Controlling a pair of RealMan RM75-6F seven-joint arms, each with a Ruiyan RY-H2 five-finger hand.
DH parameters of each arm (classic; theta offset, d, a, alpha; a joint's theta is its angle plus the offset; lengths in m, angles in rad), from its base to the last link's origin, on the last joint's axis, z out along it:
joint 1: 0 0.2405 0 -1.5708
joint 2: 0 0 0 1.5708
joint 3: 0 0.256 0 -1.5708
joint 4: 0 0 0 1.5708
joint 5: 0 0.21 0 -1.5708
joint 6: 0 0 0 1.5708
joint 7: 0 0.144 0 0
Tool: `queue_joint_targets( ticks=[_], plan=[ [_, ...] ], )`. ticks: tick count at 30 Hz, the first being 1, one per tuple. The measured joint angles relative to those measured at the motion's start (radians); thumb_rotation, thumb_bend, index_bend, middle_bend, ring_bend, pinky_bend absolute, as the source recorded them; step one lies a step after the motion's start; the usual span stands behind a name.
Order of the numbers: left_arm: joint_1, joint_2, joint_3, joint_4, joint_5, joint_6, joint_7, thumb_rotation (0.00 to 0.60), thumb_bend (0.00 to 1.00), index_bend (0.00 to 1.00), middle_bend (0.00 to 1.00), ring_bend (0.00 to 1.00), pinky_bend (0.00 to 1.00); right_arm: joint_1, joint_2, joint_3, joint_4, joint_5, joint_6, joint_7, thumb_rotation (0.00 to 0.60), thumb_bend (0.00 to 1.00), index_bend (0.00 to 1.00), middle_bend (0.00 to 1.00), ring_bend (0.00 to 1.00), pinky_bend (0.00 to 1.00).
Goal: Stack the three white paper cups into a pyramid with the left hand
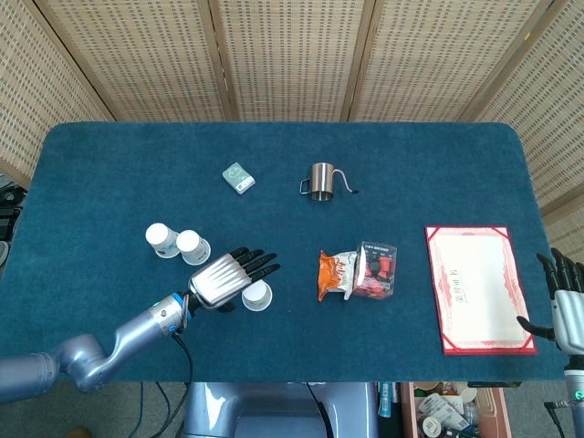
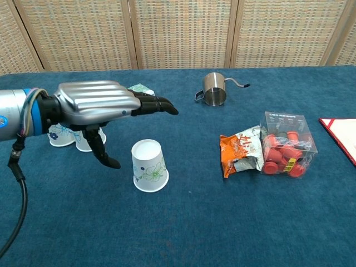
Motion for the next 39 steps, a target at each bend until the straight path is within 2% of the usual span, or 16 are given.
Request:
queue_joint_targets(
  ticks=[6,13,22,33,39],
  plan=[
    [-0.012,-0.065,0.006,0.056,-0.018,-0.005,0.008,0.600,0.17,0.13,0.14,0.18,0.24,0.002,-0.001,-0.001,0.000,0.000,-0.003,-0.001,0.600,0.00,0.09,0.00,0.00,0.00],
    [-0.024,-0.126,0.004,0.127,-0.044,-0.003,0.024,0.600,0.17,0.34,0.35,0.32,0.33,0.003,0.004,0.003,0.005,0.009,-0.014,0.013,0.600,0.00,0.09,0.00,0.00,0.00],
    [-0.023,-0.156,0.011,0.159,-0.039,0.036,0.006,0.600,0.17,0.48,0.46,0.43,0.40,0.006,0.006,0.000,0.004,0.009,-0.022,0.015,0.600,0.00,0.09,0.00,0.00,0.00],
    [-0.018,-0.128,0.009,0.143,-0.030,0.074,-0.014,0.600,0.17,0.50,0.48,0.44,0.41,0.005,0.007,-0.001,0.001,0.006,-0.019,0.018,0.600,0.00,0.09,0.00,0.00,0.00],
    [0.000,-0.020,-0.040,0.072,-0.059,0.125,-0.051,0.600,0.17,0.50,0.48,0.44,0.41,0.005,0.005,-0.004,-0.003,-0.003,-0.014,0.007,0.600,0.00,0.09,0.00,0.00,0.00]
  ],
)
